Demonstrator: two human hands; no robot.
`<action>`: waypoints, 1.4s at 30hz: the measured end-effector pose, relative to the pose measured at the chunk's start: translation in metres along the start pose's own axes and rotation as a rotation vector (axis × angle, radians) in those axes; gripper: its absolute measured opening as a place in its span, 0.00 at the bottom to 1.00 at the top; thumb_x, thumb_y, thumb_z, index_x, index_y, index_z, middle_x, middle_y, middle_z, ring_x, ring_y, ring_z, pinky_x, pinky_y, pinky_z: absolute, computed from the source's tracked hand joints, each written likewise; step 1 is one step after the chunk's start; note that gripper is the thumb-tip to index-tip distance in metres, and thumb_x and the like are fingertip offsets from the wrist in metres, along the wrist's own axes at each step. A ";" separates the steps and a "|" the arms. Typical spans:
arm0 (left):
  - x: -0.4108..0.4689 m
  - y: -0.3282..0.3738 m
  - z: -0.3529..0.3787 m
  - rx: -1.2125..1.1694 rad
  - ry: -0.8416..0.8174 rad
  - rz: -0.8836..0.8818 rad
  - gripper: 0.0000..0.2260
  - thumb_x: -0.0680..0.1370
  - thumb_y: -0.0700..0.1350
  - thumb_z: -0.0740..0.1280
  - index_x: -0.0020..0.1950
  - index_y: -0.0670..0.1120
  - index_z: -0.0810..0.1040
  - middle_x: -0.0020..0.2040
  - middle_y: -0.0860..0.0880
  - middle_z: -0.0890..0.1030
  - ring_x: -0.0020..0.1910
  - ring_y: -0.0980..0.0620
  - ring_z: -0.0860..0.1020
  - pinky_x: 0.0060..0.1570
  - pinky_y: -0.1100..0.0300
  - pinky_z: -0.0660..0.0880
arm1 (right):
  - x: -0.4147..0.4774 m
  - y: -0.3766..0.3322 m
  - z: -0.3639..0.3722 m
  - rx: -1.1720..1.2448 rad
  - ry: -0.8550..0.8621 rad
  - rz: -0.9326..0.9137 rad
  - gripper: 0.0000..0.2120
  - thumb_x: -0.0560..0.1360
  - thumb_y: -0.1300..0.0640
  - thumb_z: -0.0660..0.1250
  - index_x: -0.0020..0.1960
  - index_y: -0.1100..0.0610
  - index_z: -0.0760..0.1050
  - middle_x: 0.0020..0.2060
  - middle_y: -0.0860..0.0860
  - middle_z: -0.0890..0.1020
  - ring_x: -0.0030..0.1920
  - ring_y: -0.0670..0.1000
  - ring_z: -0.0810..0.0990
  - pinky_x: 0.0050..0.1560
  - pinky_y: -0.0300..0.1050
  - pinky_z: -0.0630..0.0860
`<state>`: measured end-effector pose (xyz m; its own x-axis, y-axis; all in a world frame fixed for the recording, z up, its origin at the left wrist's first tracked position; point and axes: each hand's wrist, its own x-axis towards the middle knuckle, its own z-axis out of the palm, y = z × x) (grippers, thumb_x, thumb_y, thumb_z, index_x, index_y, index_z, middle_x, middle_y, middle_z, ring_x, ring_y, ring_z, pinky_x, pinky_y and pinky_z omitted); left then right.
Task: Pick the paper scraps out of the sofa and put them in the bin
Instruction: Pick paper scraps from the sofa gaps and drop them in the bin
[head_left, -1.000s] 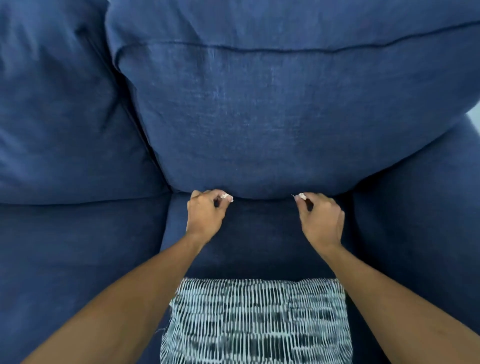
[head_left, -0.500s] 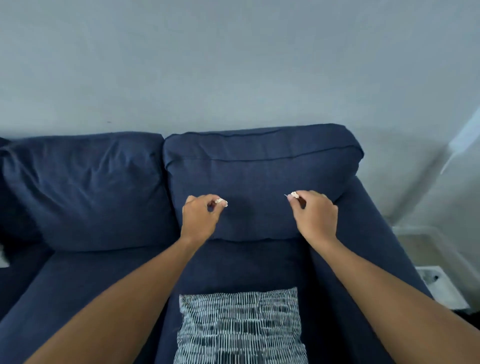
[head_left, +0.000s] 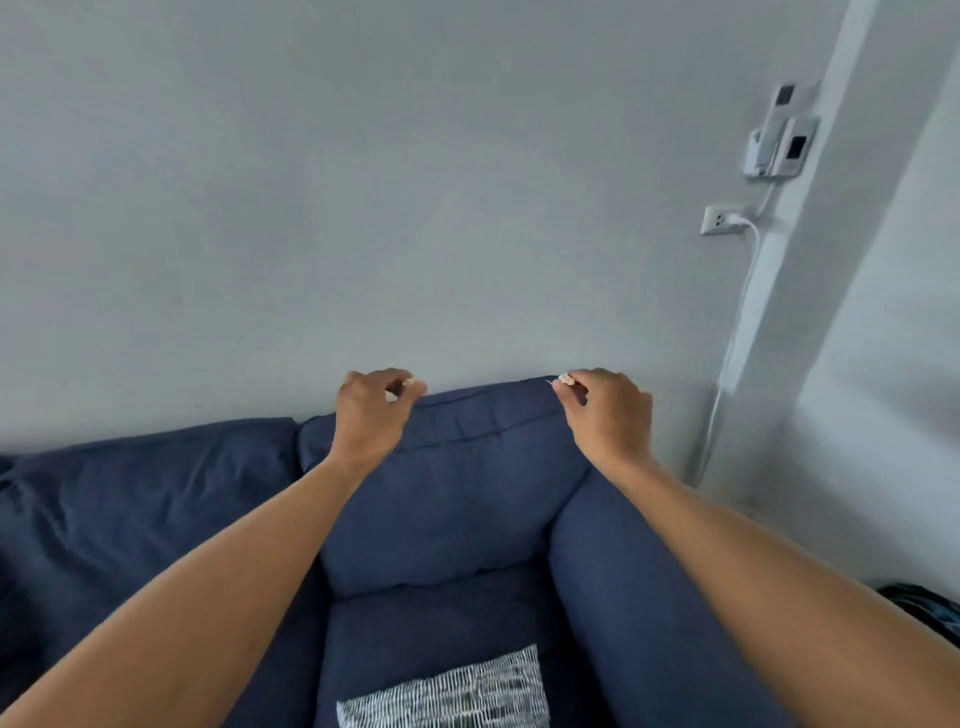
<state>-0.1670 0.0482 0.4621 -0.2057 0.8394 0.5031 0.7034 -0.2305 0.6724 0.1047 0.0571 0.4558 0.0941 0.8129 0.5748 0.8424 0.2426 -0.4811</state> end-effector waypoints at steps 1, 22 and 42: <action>0.004 0.010 -0.006 -0.011 -0.001 0.018 0.08 0.78 0.51 0.70 0.50 0.48 0.84 0.41 0.55 0.81 0.50 0.49 0.77 0.51 0.60 0.73 | 0.003 -0.003 -0.014 -0.009 0.018 0.003 0.17 0.80 0.48 0.64 0.33 0.49 0.69 0.31 0.45 0.76 0.35 0.53 0.75 0.39 0.49 0.68; -0.044 0.165 0.033 -0.179 -0.254 0.250 0.07 0.78 0.51 0.69 0.47 0.50 0.84 0.41 0.54 0.83 0.45 0.50 0.78 0.47 0.62 0.71 | -0.089 0.058 -0.209 -0.222 0.199 0.221 0.13 0.80 0.45 0.64 0.46 0.52 0.82 0.42 0.48 0.84 0.46 0.56 0.79 0.45 0.50 0.68; -0.379 0.195 0.283 -0.253 -0.854 0.288 0.05 0.76 0.53 0.71 0.44 0.54 0.84 0.38 0.57 0.82 0.45 0.49 0.79 0.47 0.48 0.78 | -0.416 0.271 -0.239 -0.445 0.050 0.689 0.07 0.77 0.45 0.68 0.47 0.47 0.83 0.40 0.47 0.83 0.46 0.54 0.79 0.45 0.49 0.66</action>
<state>0.2402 -0.1755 0.2487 0.5935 0.7873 0.1670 0.4601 -0.5021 0.7322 0.4203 -0.3413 0.2446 0.6816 0.6758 0.2804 0.7178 -0.5433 -0.4355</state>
